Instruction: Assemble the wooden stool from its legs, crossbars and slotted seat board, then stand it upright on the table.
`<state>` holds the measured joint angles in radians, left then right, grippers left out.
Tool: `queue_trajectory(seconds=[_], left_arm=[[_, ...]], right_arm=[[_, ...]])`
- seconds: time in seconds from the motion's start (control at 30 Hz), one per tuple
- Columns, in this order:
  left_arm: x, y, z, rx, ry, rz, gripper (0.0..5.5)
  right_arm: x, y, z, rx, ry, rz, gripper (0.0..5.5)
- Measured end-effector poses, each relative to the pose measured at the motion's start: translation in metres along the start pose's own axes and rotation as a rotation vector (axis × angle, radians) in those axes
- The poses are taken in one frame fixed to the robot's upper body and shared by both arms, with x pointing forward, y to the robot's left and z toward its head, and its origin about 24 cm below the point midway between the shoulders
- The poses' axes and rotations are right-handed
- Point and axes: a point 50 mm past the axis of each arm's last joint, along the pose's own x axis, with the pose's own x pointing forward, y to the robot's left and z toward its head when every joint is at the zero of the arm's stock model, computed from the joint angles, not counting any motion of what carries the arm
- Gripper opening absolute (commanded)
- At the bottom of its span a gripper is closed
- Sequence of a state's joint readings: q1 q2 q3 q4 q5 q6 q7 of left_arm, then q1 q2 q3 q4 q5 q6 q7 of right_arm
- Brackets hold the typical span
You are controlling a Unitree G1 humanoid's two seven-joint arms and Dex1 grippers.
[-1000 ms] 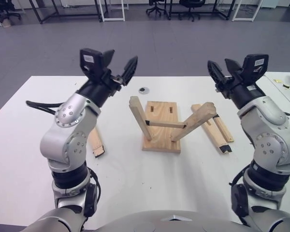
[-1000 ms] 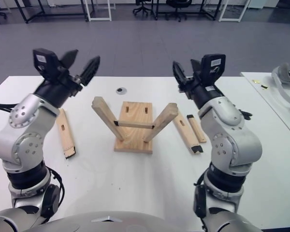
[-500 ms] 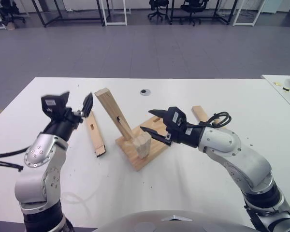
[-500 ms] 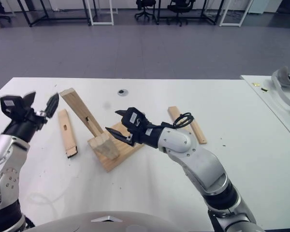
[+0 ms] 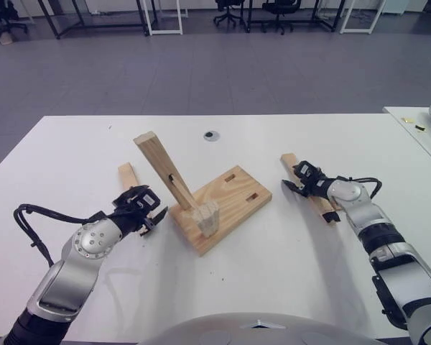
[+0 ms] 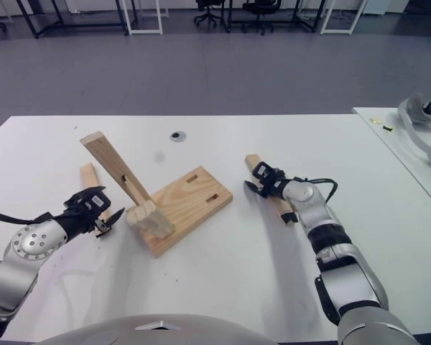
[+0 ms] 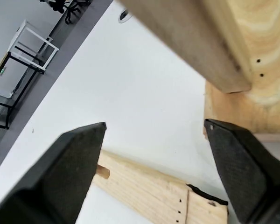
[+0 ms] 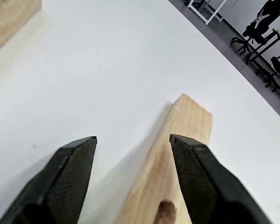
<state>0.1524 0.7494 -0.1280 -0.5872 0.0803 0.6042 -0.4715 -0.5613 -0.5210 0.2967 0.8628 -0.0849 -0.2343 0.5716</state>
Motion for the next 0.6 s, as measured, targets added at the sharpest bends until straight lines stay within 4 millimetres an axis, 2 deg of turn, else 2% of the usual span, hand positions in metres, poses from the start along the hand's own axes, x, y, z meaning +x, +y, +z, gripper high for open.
queue_trajectory(seconds=[0.17,0.3,0.33,0.4,0.43,0.5,0.6], left_arm=[[-0.011,-0.011,0.004,0.049,0.052,-0.109,3.89],[-0.025,0.005,0.014,0.078,0.057,-0.068,3.89],[-0.025,0.004,0.014,0.077,0.056,-0.077,3.89],[-0.022,-0.005,0.012,0.053,0.051,-0.127,3.89],[-0.02,-0.017,0.006,0.027,0.065,-0.186,3.89],[-0.013,-0.024,-0.006,-0.009,0.092,-0.22,3.89],[0.008,-0.031,-0.014,-0.076,0.056,-0.212,3.89]], right_arm=[[0.012,0.013,0.012,-0.184,-0.085,0.095,2.92],[0.014,0.019,0.018,-0.231,-0.136,0.147,2.92],[0.014,0.02,0.019,-0.234,-0.142,0.152,2.92],[0.015,0.022,0.02,-0.237,-0.153,0.166,2.92],[0.016,0.024,0.022,-0.236,-0.159,0.172,2.92],[0.016,0.025,0.022,-0.235,-0.159,0.176,2.92],[0.016,0.026,0.023,-0.223,-0.165,0.2,2.92]])
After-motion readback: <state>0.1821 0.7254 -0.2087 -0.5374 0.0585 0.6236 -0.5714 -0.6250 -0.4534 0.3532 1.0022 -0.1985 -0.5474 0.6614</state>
